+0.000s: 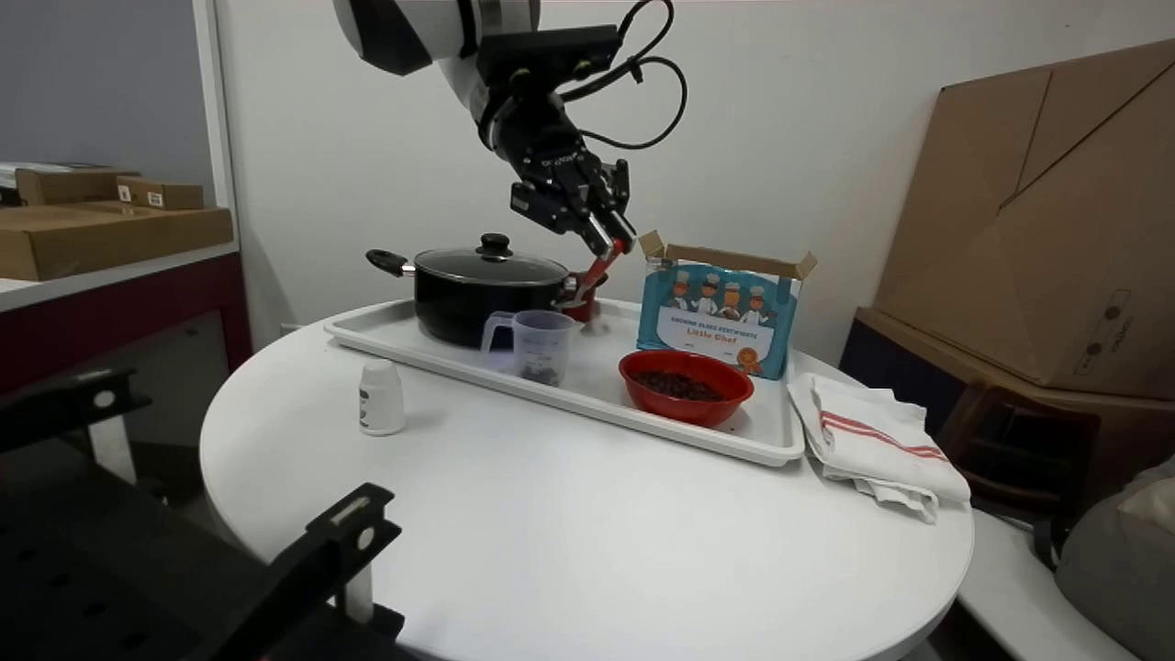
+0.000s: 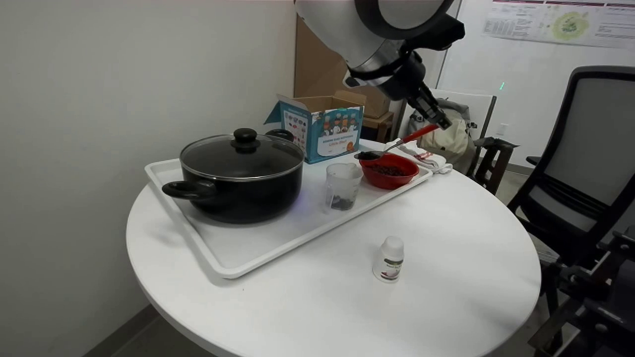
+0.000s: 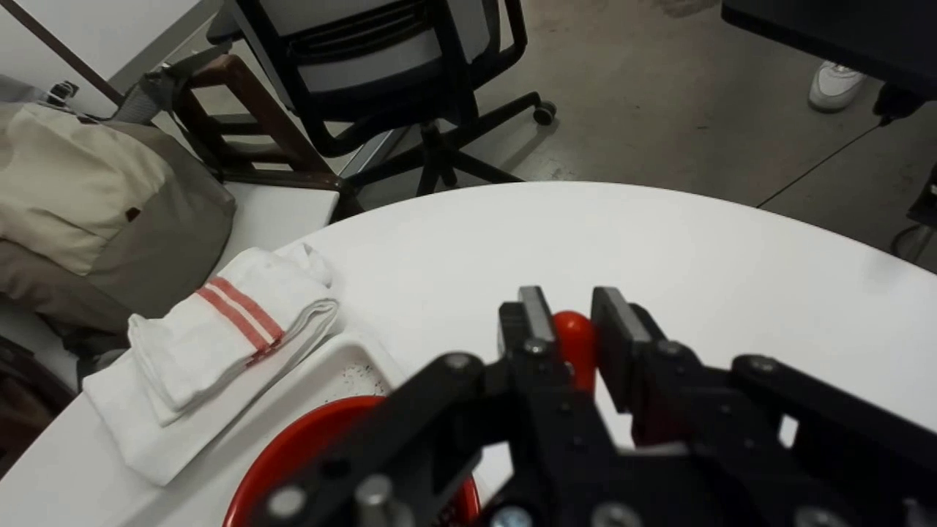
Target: Scoop some things from the red bowl and put them into the jug
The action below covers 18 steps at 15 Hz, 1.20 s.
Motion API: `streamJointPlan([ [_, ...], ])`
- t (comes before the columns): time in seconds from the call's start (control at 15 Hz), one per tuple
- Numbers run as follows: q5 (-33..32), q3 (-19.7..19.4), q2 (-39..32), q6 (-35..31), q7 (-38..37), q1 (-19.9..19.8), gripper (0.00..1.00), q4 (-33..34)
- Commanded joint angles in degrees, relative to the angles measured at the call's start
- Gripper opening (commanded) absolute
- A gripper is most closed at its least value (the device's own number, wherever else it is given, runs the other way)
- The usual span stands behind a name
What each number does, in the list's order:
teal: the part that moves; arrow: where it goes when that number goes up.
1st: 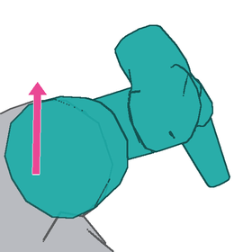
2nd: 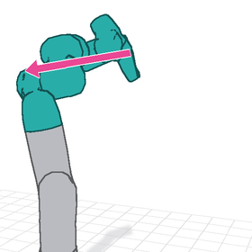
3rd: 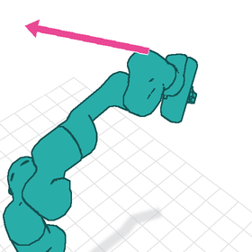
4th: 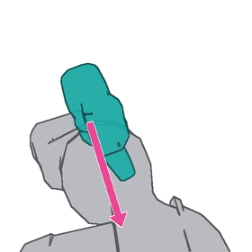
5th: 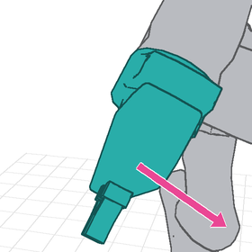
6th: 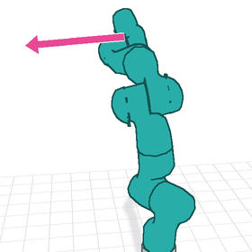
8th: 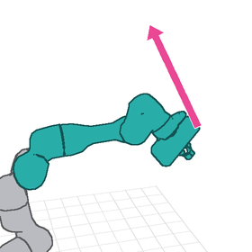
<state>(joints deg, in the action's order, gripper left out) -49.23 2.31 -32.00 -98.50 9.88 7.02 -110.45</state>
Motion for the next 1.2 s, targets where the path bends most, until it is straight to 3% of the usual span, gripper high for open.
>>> streamJointPlan([
  [0.0,-1.4,0.41,-2.13,3.77,-0.87,0.84,0.1,2.35],
  [1.13,-2.86,2.04,-6.08,12.58,-0.96,2.78,0.1,7.35],
])
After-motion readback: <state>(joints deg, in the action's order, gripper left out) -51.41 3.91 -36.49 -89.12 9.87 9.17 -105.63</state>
